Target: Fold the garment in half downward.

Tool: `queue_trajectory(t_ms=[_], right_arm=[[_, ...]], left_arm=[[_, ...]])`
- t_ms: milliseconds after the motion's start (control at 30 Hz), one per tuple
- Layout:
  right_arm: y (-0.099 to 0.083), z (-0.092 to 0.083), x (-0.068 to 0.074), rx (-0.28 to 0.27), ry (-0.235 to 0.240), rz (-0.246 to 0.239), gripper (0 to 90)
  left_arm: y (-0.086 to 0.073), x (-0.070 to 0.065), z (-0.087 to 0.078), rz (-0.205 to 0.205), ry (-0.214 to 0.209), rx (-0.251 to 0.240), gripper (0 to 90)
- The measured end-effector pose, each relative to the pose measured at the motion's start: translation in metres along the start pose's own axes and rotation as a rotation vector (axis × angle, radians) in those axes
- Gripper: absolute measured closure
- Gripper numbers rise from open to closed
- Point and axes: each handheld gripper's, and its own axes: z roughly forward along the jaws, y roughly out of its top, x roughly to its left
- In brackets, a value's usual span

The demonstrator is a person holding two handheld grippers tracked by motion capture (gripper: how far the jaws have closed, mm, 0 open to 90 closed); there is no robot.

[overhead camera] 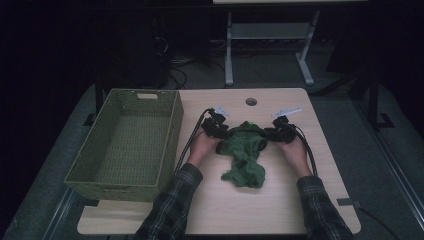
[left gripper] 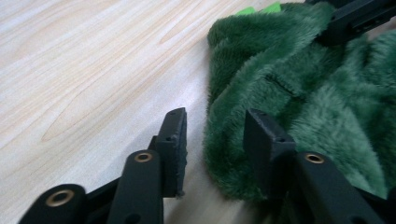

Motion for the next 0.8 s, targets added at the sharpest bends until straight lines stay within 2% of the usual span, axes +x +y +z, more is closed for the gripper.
queue_trajectory(t_ms=[100, 333, 433, 600, 800], right_arm=[[-0.001, 0.002, 0.000, 0.010, 0.007, -0.004, 72.7], [-0.002, 0.004, 0.000, 0.021, 0.014, 0.005, 86.3], [0.000, -0.001, 0.001, -0.003, 0.025, 0.003, 86.6], [0.005, -0.014, 0.003, -0.050, 0.048, 0.026, 86.5], [0.009, -0.032, 0.009, -0.084, 0.068, 0.011, 86.6]], left_arm=[[-0.001, -0.001, 0.004, -0.008, -0.016, 0.009, 68.5], [0.000, -0.003, 0.004, 0.010, -0.026, 0.020, 85.1], [0.002, -0.004, -0.001, -0.003, -0.029, -0.001, 86.0], [0.011, -0.010, -0.018, 0.018, -0.029, -0.052, 85.9], [0.020, -0.024, -0.039, 0.047, -0.031, -0.102, 85.5]])
